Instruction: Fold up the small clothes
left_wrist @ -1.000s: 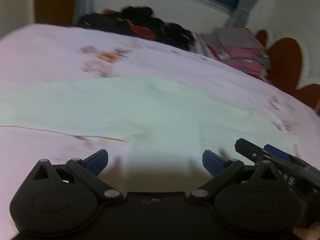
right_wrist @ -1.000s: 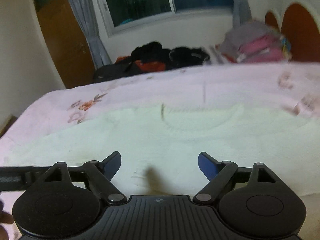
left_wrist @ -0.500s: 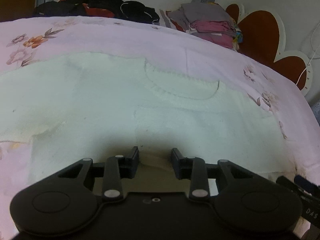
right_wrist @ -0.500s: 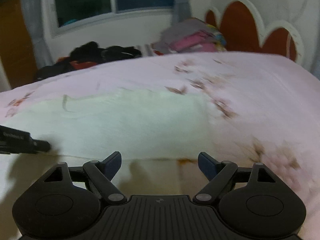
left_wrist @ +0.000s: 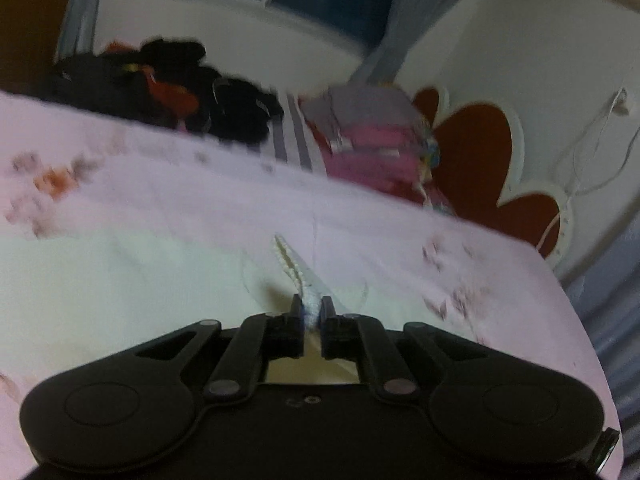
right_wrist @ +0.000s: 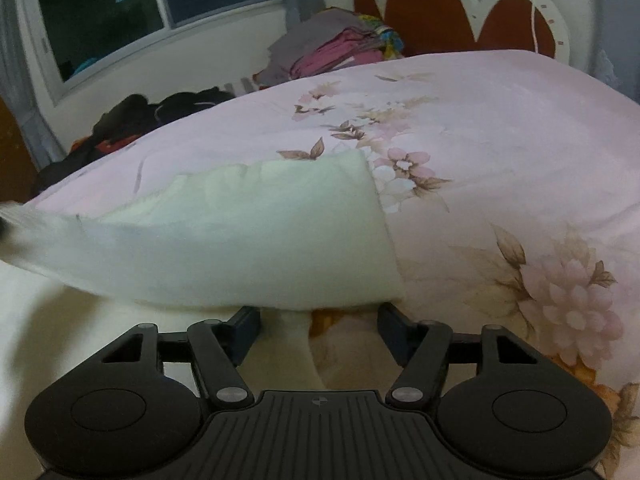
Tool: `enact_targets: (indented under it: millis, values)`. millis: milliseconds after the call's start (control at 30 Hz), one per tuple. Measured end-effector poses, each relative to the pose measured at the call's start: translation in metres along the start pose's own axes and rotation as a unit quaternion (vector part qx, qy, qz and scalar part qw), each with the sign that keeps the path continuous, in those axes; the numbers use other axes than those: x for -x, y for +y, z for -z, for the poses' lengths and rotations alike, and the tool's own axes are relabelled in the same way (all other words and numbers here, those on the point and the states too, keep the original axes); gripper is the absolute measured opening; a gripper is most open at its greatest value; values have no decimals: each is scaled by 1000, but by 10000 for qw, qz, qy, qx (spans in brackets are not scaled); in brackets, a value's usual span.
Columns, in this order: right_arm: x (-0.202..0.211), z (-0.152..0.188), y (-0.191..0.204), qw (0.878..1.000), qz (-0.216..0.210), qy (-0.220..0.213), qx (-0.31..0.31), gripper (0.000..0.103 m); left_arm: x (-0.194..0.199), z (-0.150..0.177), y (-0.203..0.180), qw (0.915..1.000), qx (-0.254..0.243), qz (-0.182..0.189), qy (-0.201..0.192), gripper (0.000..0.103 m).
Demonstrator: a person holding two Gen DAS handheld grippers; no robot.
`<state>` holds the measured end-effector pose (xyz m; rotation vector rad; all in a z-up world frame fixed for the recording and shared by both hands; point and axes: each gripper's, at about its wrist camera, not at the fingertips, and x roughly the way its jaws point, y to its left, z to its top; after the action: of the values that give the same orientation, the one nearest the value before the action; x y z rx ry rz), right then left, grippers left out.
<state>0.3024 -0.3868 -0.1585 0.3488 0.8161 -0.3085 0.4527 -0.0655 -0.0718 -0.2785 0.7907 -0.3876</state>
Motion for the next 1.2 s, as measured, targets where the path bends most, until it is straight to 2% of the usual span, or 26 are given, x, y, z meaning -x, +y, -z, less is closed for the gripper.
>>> enact_targets:
  millis: [33,100,200,267,367,467,567,667,700,733,767,833,900,1033,1133,1200]
  values:
    - [-1,-2,-1,10000,-2,-10,-57,60,3,-2,4,10000,-2,-66,-61,7]
    - [-2,-5,-3,9999,-10,-20,-104,46,5,-1,19,9996,-5,-284,-74,7]
    - [-2,-7,-3,9999,-136,-14,-91,28,-1,14,45,9976,120,-678,101,7]
    - [0,-7,0,9997,-237,-14,-38,12,-8,26,60,9961,186,-819,285,7]
    - [2,-5,2,9998,-170,-97,51,8,-21,40,69,9938,141,-994,484,7]
    - [1,0,-5,9999,76,-88,53,7,-26,48,74,9921,139,-1092,607,7]
    - [4,-2,-7,9999,20,77,132,8,-30,50,73,9912,12,-1165,633,9]
    - [19,-4,-11,9998,-130,64,167,8,-18,46,68,9890,-101,-1396,480,23]
    - [26,-6,-14,9997,-203,12,139,10,-11,45,67,9887,-112,-1454,361,23]
    - [31,-8,-15,9996,-247,-43,102,20,-5,43,66,9879,-154,-1530,221,24]
    - [36,-12,-16,9995,-286,-122,60,43,1,41,64,9870,-189,-1591,97,26]
    - [40,-21,-18,9989,-321,-348,-14,70,10,37,59,9873,-228,-1570,-88,28]
    - [32,-33,-15,9986,-338,-398,37,70,8,34,50,9888,-402,-1437,-44,28]
    - [-7,-53,-5,9990,-412,-162,42,68,-11,38,35,9904,-579,-1241,173,28]
    - [-33,-66,0,9991,-414,-61,-4,57,-29,44,35,9891,-627,-1283,359,28]
    - [-48,-73,1,9990,-430,41,-80,53,-40,48,43,9883,-522,-1330,534,28]
